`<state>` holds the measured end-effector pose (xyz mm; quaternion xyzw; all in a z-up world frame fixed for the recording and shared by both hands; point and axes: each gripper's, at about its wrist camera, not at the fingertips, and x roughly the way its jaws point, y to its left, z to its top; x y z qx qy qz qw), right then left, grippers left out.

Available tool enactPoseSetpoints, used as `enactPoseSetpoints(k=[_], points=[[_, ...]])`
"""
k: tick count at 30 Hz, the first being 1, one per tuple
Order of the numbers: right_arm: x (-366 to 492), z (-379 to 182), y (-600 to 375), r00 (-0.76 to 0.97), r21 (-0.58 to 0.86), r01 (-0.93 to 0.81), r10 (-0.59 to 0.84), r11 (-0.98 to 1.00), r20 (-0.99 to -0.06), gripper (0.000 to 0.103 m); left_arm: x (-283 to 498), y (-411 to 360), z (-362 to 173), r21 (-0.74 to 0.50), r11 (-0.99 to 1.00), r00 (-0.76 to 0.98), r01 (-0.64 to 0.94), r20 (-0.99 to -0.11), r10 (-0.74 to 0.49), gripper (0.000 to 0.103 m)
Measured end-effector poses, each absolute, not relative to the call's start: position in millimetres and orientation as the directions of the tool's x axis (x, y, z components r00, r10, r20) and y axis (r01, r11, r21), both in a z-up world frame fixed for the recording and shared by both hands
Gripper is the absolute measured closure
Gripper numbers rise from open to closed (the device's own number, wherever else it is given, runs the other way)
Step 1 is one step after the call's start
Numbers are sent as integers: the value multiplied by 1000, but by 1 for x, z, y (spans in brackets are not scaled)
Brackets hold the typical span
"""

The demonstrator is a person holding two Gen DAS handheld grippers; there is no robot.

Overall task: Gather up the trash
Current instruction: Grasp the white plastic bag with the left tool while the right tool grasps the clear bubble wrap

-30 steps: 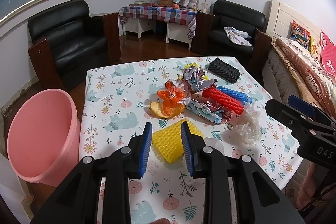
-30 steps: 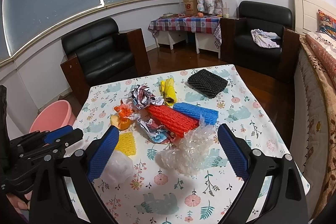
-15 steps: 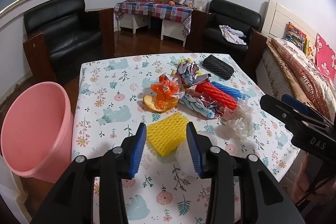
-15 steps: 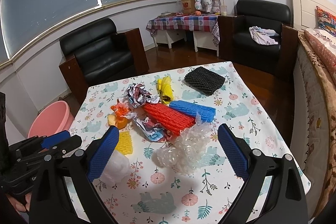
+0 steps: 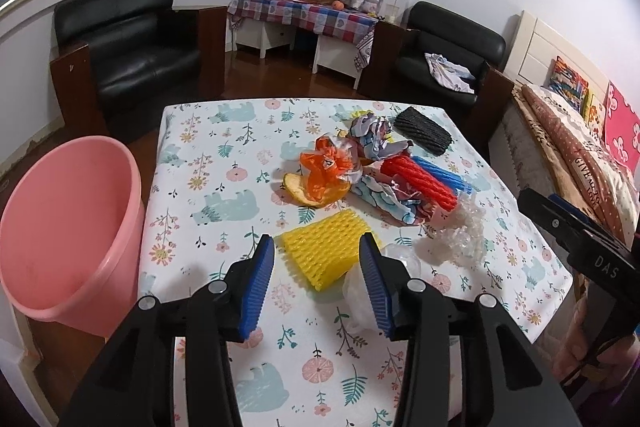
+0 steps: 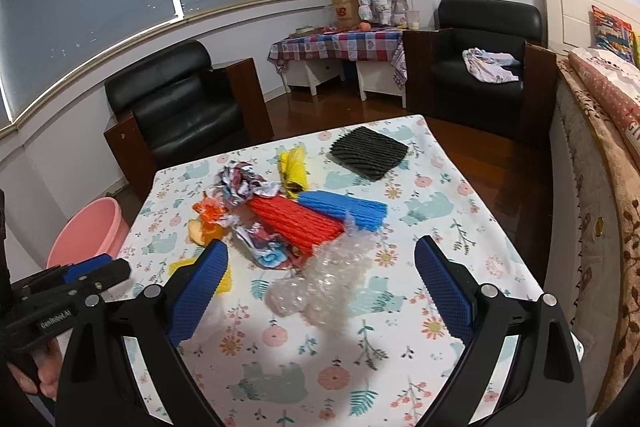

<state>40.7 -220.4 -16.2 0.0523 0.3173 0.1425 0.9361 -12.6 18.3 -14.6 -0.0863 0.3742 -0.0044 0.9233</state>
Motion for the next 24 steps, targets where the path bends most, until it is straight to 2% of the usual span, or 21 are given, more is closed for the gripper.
enactPoseSetpoints(k=[9, 16, 24], points=[[39, -36, -248, 747, 204, -176, 265, 963, -610, 8, -15, 4, -13, -200, 977, 726, 70, -662, -187, 59], [40, -47, -254, 727, 228, -170, 278, 959, -628, 8, -8, -17, -24, -154, 974, 661, 169, -715, -228, 59], [47, -52, -245, 693, 249, -205, 320, 947, -646, 12, 9, -19, -47, -182, 965, 564, 188, -784, -258, 60]])
